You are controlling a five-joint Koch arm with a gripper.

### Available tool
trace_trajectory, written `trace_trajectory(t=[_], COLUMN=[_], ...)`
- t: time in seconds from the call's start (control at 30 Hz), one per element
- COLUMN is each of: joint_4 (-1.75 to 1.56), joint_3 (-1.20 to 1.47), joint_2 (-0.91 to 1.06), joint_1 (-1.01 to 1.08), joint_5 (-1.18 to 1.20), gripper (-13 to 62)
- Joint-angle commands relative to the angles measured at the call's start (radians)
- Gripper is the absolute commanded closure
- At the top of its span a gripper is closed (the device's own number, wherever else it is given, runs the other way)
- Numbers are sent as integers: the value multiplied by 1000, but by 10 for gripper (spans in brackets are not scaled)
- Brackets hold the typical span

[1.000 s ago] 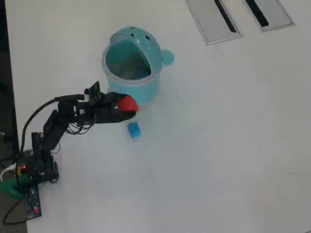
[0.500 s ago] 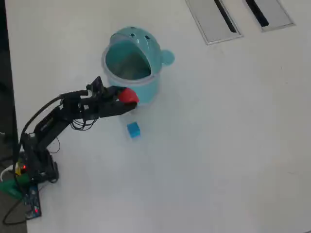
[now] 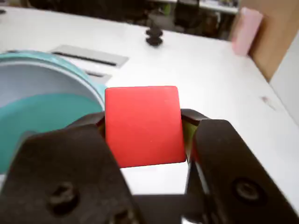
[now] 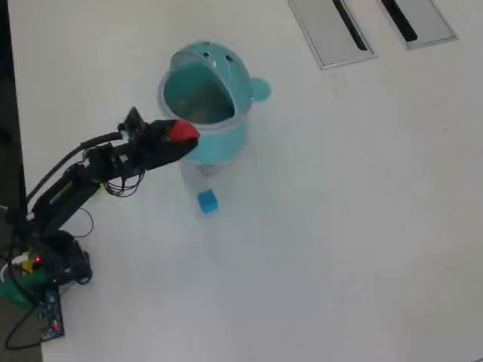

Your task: Grasp RGB lego blocks and put them in the bin one by one.

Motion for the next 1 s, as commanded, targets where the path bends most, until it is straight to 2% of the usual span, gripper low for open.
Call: trace_trajectory(t=[0.0,0.43,0.6,0.97], joint_4=[-129,-603,-617,-635], joint_3=[-9,400,433,402], joint_2=[64,187,186,94], joint_1=[-44,-273,-313,-385], joint_5=[-6,-15,-25,-31], gripper=[377,379,403,403])
